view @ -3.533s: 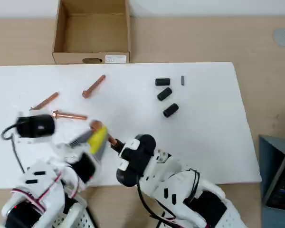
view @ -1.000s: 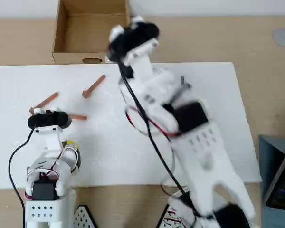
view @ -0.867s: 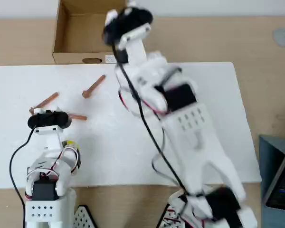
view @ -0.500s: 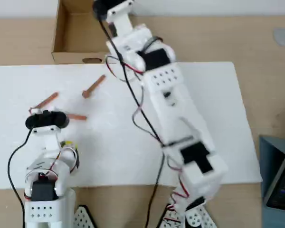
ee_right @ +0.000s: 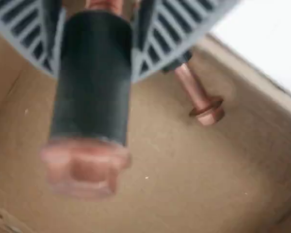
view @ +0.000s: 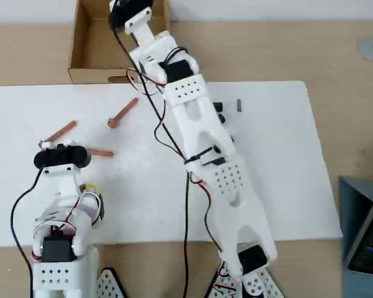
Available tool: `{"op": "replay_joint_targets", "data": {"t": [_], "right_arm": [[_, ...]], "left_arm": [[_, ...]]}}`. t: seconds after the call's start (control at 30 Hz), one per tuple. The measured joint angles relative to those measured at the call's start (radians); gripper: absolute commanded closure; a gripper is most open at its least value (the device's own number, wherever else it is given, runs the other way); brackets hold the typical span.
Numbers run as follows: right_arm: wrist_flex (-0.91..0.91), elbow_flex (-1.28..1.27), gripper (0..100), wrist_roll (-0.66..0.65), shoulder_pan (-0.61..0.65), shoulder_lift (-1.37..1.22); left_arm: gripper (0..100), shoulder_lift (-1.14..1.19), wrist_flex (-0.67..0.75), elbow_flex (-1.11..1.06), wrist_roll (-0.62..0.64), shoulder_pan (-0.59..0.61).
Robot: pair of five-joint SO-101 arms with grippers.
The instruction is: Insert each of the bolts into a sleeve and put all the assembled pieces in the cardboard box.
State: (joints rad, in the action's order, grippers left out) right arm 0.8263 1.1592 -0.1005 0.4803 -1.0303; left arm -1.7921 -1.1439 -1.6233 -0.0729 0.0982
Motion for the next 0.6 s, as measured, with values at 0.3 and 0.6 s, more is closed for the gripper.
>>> {"op": "replay_joint_targets", "data": {"t": [0.3, 0.6], "right_arm": [[0.046, 0.27, 88.5, -0.086, -0.025, -0.216], [0.106, 0.299, 85.7, -0.089, -0.035, -0.218]], "left_arm": [[100, 0.0, 0.0, 0.0, 0.0, 0.0], [100, 0.0, 0.0, 0.0, 0.0, 0.0]]}}
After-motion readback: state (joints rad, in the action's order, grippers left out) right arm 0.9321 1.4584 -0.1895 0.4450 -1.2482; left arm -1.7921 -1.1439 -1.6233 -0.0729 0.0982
